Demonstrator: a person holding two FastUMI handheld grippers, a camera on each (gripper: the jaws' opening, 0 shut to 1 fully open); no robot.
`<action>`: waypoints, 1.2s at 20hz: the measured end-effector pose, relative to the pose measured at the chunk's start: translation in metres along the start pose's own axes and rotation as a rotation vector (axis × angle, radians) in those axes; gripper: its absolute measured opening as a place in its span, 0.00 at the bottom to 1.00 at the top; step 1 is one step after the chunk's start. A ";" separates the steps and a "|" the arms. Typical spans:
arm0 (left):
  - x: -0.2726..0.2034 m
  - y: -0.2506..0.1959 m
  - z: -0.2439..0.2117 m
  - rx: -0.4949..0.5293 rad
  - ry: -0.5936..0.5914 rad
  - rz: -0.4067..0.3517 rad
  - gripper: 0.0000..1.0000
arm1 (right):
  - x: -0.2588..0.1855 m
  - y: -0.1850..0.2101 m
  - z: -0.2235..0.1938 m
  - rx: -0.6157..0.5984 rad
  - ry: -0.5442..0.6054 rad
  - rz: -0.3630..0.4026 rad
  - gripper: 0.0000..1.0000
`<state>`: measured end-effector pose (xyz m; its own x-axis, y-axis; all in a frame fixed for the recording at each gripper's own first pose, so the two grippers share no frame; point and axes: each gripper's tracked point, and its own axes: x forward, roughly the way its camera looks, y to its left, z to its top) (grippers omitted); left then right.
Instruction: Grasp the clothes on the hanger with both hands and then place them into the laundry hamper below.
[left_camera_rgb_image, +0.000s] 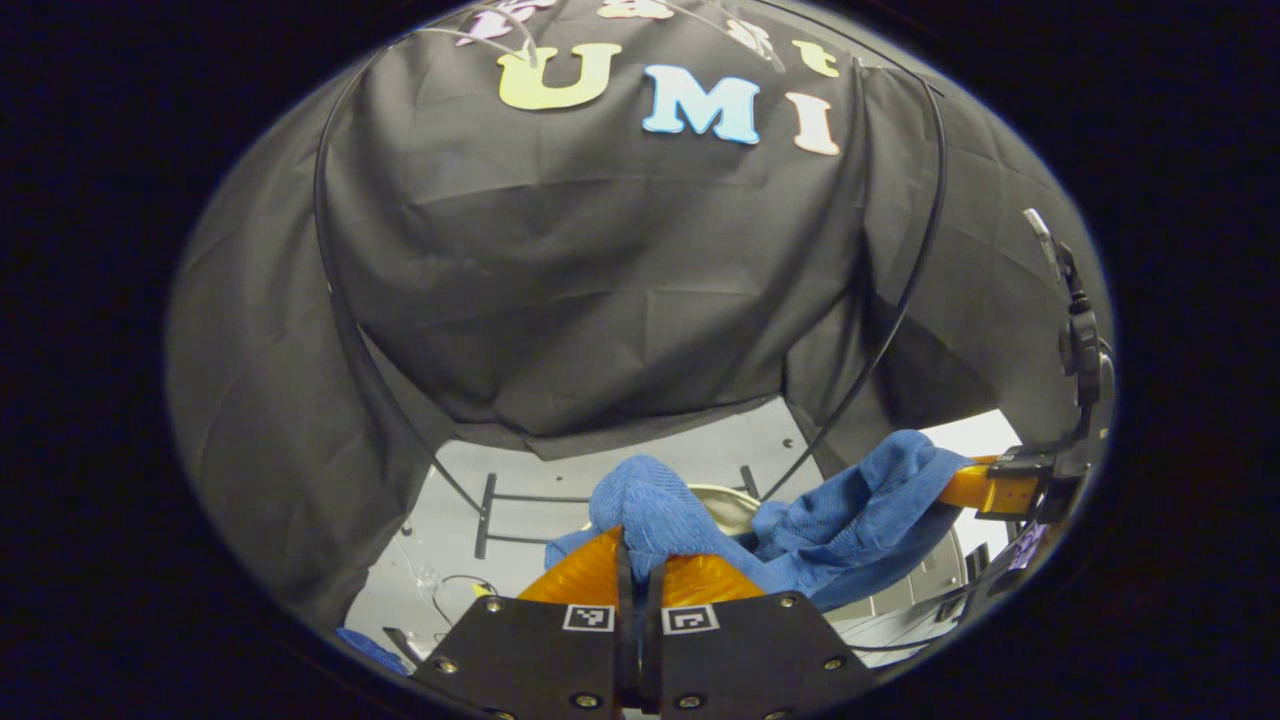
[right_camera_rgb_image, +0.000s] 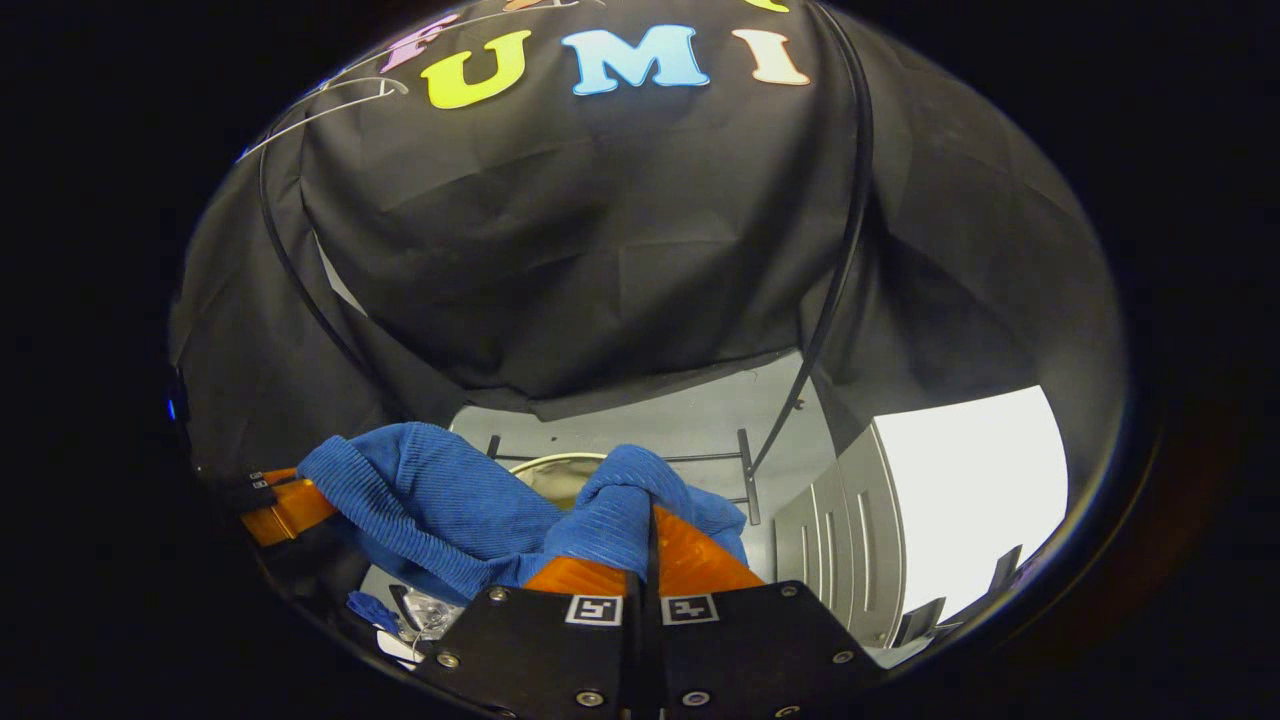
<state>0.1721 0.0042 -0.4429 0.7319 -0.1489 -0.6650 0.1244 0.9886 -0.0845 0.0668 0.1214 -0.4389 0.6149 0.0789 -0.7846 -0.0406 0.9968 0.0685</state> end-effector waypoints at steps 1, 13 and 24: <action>0.005 0.003 -0.006 -0.010 0.008 0.000 0.01 | 0.004 0.002 -0.003 -0.006 0.010 0.004 0.00; 0.020 0.012 -0.037 -0.042 0.082 -0.016 0.02 | 0.009 0.011 -0.038 -0.022 0.094 0.005 0.01; 0.015 0.017 -0.052 -0.032 0.147 -0.040 0.04 | 0.007 0.006 -0.047 0.015 0.158 -0.031 0.06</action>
<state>0.1507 0.0201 -0.4927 0.6207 -0.1855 -0.7618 0.1278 0.9826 -0.1350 0.0340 0.1289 -0.4727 0.4842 0.0500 -0.8735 -0.0109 0.9986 0.0511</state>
